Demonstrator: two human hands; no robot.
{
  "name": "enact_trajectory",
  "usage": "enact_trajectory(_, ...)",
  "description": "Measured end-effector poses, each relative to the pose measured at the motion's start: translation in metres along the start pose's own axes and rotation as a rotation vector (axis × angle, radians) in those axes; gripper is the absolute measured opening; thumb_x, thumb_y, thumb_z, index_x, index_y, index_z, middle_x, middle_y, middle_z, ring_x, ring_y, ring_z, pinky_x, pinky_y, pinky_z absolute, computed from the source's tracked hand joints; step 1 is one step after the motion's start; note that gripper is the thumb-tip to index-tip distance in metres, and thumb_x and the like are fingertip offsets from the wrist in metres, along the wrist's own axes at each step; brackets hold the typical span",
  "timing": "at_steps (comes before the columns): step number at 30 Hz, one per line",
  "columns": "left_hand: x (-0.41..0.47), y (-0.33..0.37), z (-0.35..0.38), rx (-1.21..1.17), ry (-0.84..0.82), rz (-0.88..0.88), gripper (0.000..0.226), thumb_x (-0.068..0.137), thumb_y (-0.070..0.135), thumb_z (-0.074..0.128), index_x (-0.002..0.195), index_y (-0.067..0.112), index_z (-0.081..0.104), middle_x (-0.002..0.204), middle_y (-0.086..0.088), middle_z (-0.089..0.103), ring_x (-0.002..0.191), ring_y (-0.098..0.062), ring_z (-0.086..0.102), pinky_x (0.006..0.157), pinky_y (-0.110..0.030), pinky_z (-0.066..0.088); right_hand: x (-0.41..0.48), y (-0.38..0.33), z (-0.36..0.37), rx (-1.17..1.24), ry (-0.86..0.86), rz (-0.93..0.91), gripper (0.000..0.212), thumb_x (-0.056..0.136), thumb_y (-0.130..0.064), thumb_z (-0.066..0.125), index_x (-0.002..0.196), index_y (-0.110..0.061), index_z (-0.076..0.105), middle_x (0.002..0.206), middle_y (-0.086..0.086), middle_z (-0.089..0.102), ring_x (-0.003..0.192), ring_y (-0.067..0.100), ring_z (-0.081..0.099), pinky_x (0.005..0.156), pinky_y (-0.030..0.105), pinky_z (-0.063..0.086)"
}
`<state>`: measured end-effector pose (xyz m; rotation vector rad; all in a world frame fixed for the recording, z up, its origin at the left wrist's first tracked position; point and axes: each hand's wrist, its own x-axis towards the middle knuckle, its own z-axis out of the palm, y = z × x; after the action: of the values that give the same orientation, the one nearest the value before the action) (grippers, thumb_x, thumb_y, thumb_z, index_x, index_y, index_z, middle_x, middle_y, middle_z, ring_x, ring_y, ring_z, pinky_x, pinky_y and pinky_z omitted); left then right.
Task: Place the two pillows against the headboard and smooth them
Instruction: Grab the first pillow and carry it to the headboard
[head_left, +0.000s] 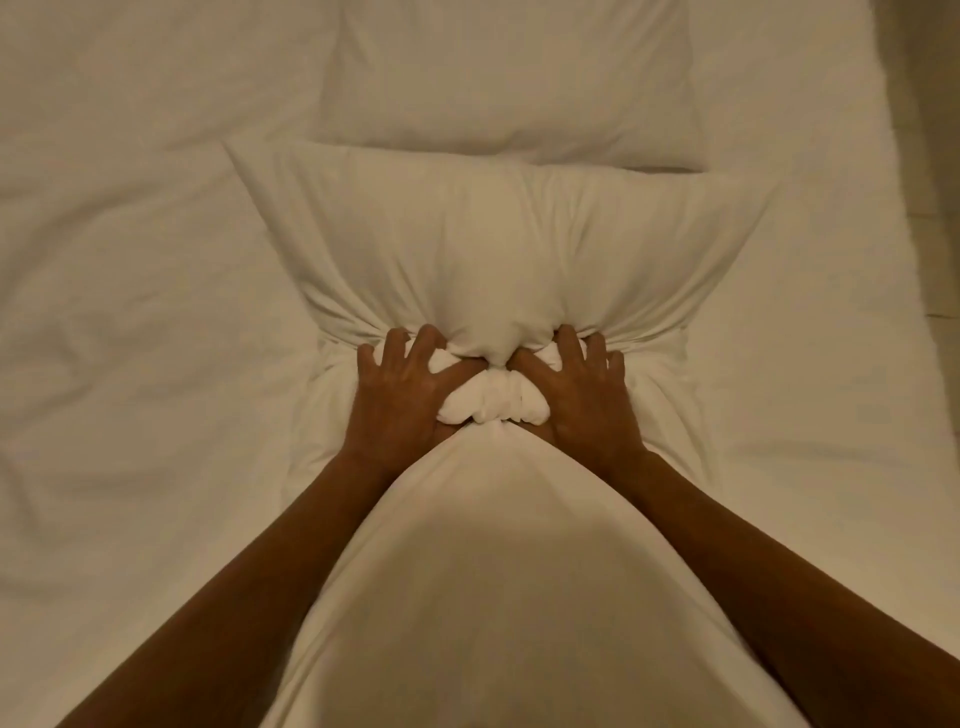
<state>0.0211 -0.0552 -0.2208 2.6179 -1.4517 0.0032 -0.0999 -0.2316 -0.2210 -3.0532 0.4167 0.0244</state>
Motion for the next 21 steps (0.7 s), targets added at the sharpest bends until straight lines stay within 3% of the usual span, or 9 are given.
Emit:
enact_trajectory(7,-0.015,0.041,-0.09,-0.019,0.054,-0.149,0.025,0.083,0.035,0.053,0.103,0.034,0.068,0.096,-0.007,0.059,0.087,-0.032,0.056,0.072,-0.045,0.041,-0.023,-0.019,-0.09,0.185,-0.014,0.001,0.05,0.075,-0.052,0.068,0.119,-0.03,0.06,0.116,0.015,0.057,0.096,0.036,0.055,0.073,0.044,0.045)
enact_trajectory(12,-0.051,0.075,-0.219,-0.041,0.153,-0.187,0.027,0.082,0.039,0.058,0.106,0.038,0.068,0.104,-0.009,0.059,0.092,-0.032,0.054,0.075,-0.047,0.044,-0.062,-0.035,-0.222,0.197,0.018,-0.059,0.051,0.071,-0.052,0.067,0.116,-0.03,0.059,0.118,0.016,0.055,0.095,0.036,0.052,0.072,0.043,0.044)
enact_trajectory(16,-0.073,0.093,-0.361,-0.018,0.246,-0.186,0.038,0.078,0.041,0.068,0.116,0.04,0.062,0.111,-0.01,0.055,0.102,-0.034,0.051,0.078,-0.047,0.043,-0.083,-0.057,-0.365,0.159,0.142,-0.154,0.052,0.069,-0.057,0.066,0.111,-0.026,0.06,0.111,0.016,0.054,0.09,0.034,0.049,0.066,0.04,0.042)
enact_trajectory(21,-0.09,0.084,-0.545,0.086,0.473,-0.203,0.03,0.086,0.046,0.055,0.114,0.043,0.064,0.109,-0.009,0.056,0.103,-0.035,0.053,0.077,-0.044,0.043,-0.071,-0.094,-0.543,0.069,0.385,-0.338,0.064,0.069,-0.069,0.059,0.116,-0.026,0.059,0.111,0.015,0.052,0.091,0.034,0.049,0.07,0.043,0.045)
